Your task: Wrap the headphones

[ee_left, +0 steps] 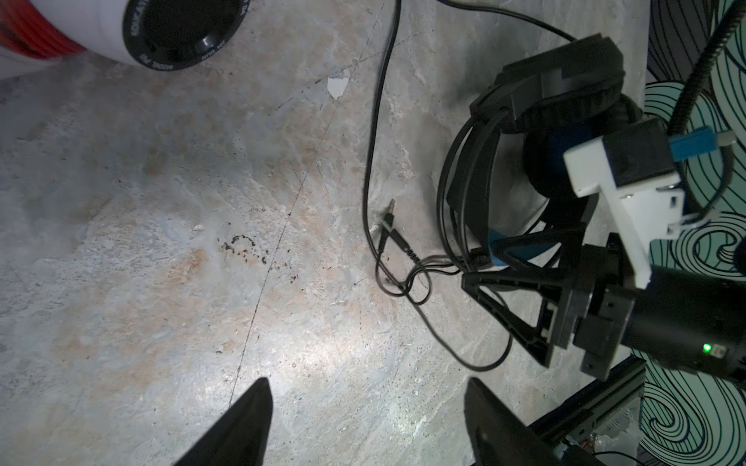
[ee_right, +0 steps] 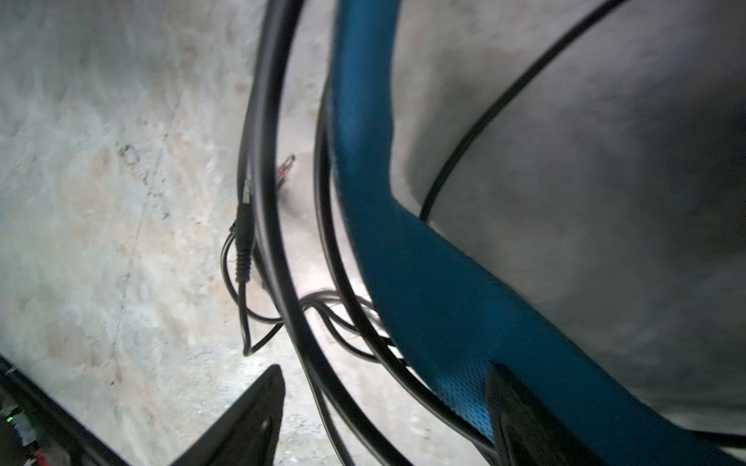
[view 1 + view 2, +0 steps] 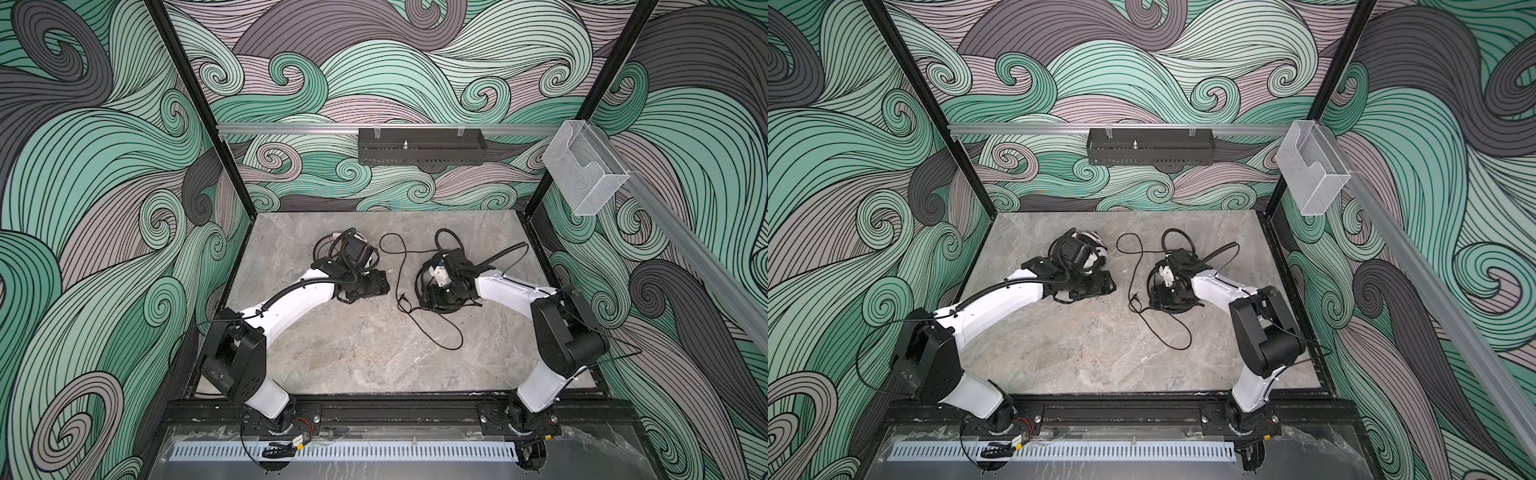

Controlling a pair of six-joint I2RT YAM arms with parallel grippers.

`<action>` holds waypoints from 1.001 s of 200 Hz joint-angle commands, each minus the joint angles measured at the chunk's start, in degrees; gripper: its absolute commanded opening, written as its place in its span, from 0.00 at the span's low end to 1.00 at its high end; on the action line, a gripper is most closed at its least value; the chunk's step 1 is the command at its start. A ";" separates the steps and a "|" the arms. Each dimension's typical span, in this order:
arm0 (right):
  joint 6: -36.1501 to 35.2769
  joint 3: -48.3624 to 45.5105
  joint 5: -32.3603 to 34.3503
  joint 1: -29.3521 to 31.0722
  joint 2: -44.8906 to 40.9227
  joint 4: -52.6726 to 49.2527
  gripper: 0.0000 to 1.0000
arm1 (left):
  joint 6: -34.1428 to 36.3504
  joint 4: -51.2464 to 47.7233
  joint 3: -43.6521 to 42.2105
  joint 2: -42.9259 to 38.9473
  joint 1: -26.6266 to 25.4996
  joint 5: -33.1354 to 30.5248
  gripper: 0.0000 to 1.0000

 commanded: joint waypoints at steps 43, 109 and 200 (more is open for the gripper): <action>9.61 5.78 -14.91 4.69 5.29 11.59 0.78 | -1.55 -2.43 -1.15 -3.69 1.59 -3.46 0.73; 2.64 8.22 -4.20 -0.46 -12.62 -4.51 0.80 | -3.44 -0.73 2.39 0.76 0.69 -1.25 0.80; -9.83 4.60 14.10 -4.18 -30.65 -17.37 0.96 | -12.37 -3.13 19.68 24.35 -6.73 -8.46 0.76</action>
